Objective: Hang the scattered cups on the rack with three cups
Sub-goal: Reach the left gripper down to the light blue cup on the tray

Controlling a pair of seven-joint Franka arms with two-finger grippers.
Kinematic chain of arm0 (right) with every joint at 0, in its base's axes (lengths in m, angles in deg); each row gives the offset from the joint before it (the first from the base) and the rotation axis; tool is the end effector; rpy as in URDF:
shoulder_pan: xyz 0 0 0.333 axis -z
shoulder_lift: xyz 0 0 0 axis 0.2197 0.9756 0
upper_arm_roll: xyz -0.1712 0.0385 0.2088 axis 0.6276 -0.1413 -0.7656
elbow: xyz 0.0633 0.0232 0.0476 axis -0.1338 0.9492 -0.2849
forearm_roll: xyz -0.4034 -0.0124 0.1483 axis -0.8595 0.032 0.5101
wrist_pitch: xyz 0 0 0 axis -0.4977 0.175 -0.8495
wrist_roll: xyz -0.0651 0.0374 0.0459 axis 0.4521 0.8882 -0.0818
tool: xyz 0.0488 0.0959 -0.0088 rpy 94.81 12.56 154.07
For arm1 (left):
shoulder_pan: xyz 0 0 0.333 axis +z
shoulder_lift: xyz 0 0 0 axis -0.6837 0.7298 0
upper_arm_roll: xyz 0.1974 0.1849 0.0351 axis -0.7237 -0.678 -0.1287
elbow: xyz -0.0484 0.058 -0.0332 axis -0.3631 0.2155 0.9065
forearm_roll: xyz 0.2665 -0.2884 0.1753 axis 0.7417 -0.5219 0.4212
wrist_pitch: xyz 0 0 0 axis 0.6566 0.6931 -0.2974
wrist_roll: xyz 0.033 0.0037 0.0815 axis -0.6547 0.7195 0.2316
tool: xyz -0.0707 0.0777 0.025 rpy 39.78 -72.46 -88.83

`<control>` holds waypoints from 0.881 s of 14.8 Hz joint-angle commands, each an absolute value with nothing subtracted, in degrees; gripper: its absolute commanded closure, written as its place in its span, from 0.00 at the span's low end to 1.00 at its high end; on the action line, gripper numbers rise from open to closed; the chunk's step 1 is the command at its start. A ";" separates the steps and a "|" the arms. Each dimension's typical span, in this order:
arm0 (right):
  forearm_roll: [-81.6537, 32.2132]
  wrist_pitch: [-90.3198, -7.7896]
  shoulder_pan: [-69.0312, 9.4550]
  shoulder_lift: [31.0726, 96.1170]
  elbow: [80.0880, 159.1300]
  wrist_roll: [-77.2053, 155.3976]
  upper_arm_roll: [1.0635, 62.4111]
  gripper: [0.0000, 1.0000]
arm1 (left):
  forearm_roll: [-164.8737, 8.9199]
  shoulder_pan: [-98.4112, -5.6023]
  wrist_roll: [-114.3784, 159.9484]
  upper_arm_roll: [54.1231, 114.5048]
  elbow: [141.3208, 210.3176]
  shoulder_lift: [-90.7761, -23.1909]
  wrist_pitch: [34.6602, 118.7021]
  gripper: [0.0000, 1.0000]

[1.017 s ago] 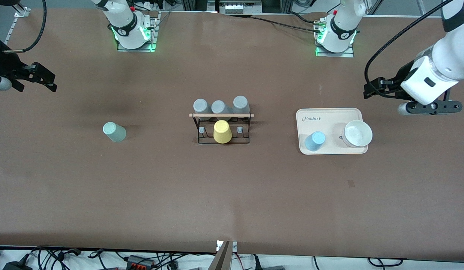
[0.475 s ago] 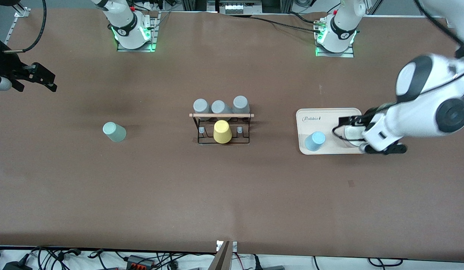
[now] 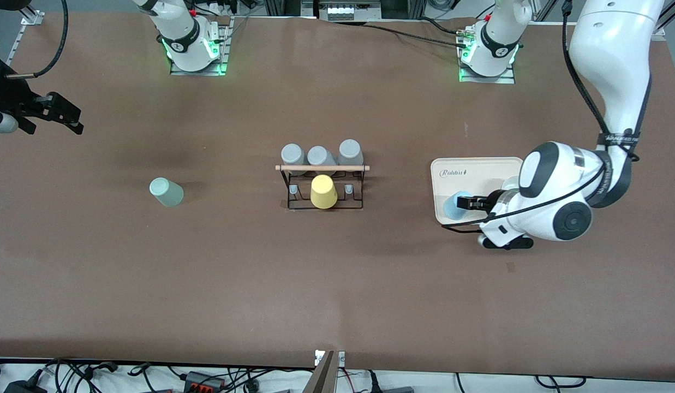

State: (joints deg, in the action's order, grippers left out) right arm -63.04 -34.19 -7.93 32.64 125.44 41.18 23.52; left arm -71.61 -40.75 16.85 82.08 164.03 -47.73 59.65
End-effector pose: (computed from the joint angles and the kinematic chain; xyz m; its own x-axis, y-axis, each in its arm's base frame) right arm 0.5694 -0.0211 0.5404 0.9982 0.0211 0.0558 0.0193 -0.9993 0.0331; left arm 0.6493 -0.1453 0.2323 0.9164 -0.0119 -0.4000 0.0363 -0.9929 0.1128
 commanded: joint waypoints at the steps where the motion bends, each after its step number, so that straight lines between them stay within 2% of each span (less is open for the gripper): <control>1: -62.09 -33.19 -7.15 32.92 124.47 40.96 22.95 0.00 | -71.37 -41.37 16.58 81.98 168.38 -48.68 63.56 0.00; 5: -62.09 -33.72 -7.06 32.92 124.39 40.96 22.95 0.00 | -65.74 -41.99 17.02 82.07 169.18 -47.89 65.25 0.00; 13: -61.92 -33.98 -7.06 34.51 124.30 40.96 22.95 0.00 | -65.82 -43.22 16.49 82.16 169.27 -46.04 67.10 0.00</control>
